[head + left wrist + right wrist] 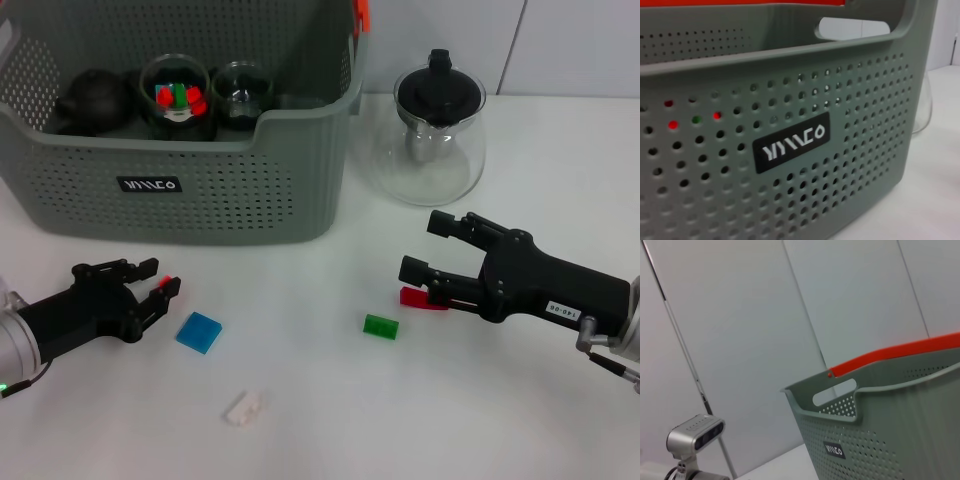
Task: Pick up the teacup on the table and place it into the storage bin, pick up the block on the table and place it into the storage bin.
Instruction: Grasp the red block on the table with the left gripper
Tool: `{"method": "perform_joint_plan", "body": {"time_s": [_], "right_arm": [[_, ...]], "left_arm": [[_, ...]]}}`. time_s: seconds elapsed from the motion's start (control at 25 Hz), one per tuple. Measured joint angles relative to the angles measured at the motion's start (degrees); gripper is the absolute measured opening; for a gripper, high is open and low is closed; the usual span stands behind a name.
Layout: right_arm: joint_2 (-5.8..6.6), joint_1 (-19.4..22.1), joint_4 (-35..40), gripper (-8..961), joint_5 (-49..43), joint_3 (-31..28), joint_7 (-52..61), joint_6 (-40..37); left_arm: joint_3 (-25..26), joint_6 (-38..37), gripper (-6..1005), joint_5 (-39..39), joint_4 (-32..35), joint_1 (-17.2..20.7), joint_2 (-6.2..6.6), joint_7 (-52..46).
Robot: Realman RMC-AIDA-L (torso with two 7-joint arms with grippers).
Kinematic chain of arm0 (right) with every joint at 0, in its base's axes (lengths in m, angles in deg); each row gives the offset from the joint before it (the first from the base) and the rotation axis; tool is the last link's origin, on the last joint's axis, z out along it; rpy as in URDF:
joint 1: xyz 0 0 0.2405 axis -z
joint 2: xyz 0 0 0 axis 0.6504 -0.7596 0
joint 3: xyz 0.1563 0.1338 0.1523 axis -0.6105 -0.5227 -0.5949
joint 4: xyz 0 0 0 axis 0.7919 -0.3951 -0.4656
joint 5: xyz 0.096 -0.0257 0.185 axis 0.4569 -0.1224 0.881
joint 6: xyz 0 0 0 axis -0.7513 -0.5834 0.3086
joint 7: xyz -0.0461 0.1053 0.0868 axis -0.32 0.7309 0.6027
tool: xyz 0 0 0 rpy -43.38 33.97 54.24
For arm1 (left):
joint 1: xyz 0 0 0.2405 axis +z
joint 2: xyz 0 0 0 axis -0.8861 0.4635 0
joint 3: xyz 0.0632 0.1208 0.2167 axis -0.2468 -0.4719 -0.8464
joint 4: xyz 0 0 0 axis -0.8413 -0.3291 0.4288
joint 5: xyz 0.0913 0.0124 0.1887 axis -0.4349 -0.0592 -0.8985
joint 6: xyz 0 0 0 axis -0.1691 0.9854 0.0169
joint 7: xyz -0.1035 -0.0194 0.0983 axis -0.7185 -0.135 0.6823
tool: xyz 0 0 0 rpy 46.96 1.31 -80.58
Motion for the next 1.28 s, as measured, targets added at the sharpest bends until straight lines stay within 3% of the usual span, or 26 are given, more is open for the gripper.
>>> {"method": "perform_joint_plan", "body": {"time_s": [0.72, 0.8, 1.28], "right_arm": [[0.00, 0.00, 0.00, 944, 0.22, 0.00, 0.00, -0.28], [0.00, 0.00, 0.00, 944, 0.22, 0.00, 0.00, -0.28], [0.09, 0.00, 0.00, 944, 0.22, 0.00, 0.00, -0.28]], "left_arm": [[-0.10, 2.32, 379, -0.06, -0.43, -0.21, -0.03, 0.01], [-0.10, 2.33, 432, -0.04, -0.56, -0.21, -0.03, 0.01], [-0.52, 3.99, 493, 0.71, -2.30, -0.59, -0.03, 2.01]]}}
